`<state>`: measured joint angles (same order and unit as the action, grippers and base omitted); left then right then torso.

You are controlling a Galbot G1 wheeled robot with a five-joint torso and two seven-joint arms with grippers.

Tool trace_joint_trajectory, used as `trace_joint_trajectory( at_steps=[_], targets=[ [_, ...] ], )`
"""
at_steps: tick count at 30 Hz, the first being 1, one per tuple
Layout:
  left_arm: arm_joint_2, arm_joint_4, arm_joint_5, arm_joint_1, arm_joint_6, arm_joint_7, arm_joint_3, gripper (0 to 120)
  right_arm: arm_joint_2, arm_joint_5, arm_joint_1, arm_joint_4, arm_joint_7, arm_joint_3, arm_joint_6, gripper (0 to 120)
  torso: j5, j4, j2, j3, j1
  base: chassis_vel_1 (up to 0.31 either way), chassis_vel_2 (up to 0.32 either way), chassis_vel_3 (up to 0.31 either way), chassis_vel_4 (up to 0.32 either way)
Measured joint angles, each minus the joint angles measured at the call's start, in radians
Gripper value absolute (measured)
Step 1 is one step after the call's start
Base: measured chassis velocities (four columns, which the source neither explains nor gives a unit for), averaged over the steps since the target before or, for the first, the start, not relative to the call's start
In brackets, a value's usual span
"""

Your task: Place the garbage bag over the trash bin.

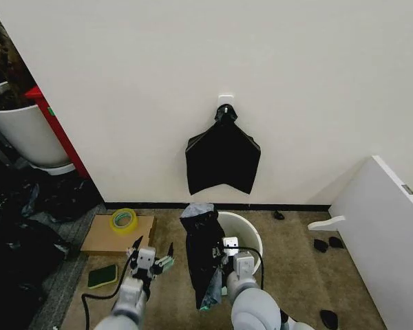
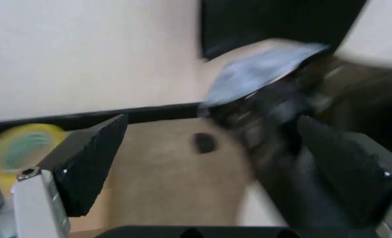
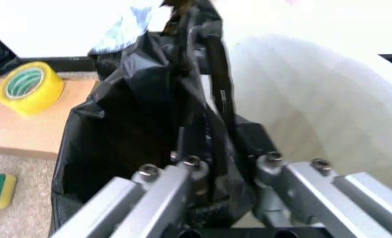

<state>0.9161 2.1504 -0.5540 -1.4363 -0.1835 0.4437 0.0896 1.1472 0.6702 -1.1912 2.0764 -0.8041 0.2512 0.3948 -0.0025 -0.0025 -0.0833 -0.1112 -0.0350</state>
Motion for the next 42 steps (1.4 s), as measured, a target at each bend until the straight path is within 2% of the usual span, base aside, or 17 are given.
trace_joint_trajectory(
  at_steps=[1, 2, 5, 6, 9, 21, 25, 34, 38, 41, 42],
  targets=[
    [0.000, 0.004, -0.051, 0.017, -0.014, -0.013, -0.002, 100, -0.001, 0.000, -0.006, 0.001, 0.000, -0.004, -0.004, 0, 0.0000, 0.0002, 0.000, 0.000, 0.000, 0.000, 0.000, 0.000, 0.000],
    [0.000, 0.004, -0.051, 0.017, -0.014, -0.013, -0.002, 100, -0.001, 0.000, -0.006, 0.001, 0.000, -0.004, -0.004, 0, 0.0000, 0.0002, 0.000, 0.000, 0.000, 0.000, 0.000, 0.000, 0.000],
    [0.011, -0.005, -0.212, 0.073, -0.077, -0.036, -0.023, 100, -0.001, 0.000, -0.029, 0.002, -0.006, -0.014, -0.018, 0, 0.0000, 0.0001, 0.000, 0.000, 0.000, 0.000, 0.000, 0.000, 0.000],
    [0.011, -0.005, -0.212, 0.073, -0.077, -0.036, -0.023, 100, -0.001, 0.000, -0.029, 0.002, -0.006, -0.014, -0.018, 0, 0.0000, 0.0001, 0.000, 0.000, 0.000, 0.000, 0.000, 0.000, 0.000],
    [0.034, -0.031, -0.300, 0.102, -0.143, -0.033, -0.044, 100, 0.002, 0.018, -0.041, -0.003, -0.011, -0.041, -0.044, 0, 0.0000, 0.0000, 0.000, 0.000, 0.000, 0.000, 0.000, 0.000, 0.000],
    [0.107, -0.067, -0.311, 0.143, -0.200, 0.024, -0.086, 100, 0.006, 0.055, -0.011, -0.064, 0.002, -0.065, -0.057, 0, 0.0001, 0.0003, 0.000, 0.000, 0.000, 0.000, 0.000, 0.000, 0.000],
    [0.163, -0.073, -0.371, 0.204, -0.283, 0.115, -0.106, 100, 0.006, 0.044, -0.024, -0.071, 0.002, -0.072, -0.059, 0, 0.0001, 0.0003, 0.000, 0.000, 0.000, 0.000, 0.000, 0.000, 0.000],
    [0.239, -0.139, -0.383, 0.312, -0.368, 0.221, -0.150, 100, 0.011, 0.019, -0.041, -0.066, 0.000, -0.068, -0.055, 0, 0.0002, 0.0002, 0.000, 0.000, 0.000, 0.000, 0.000, 0.000, 0.000],
    [0.249, -0.154, -0.379, 0.327, -0.377, 0.237, -0.158, 100, 0.013, 0.015, -0.043, -0.066, 0.000, -0.066, -0.054, 0, 0.0002, 0.0003, 0.000, 0.000, 0.000, 0.000, 0.000, 0.000, 0.000],
    [0.254, -0.164, -0.376, 0.334, -0.381, 0.245, -0.162, 97, 0.014, 0.013, -0.045, -0.065, 0.000, -0.065, -0.054, 0, 0.0002, 0.0002, 0.000, 0.000, 0.000, 0.000, 0.000, 0.000, 0.000],
    [0.263, -0.185, -0.367, 0.351, -0.391, 0.260, -0.170, 88, 0.016, 0.007, -0.046, -0.064, 0.000, -0.064, -0.053, 0, 0.0002, 0.0002, 0.000, 0.000, 0.000, 0.000, 0.000, 0.000, 0.000]
  ],
)
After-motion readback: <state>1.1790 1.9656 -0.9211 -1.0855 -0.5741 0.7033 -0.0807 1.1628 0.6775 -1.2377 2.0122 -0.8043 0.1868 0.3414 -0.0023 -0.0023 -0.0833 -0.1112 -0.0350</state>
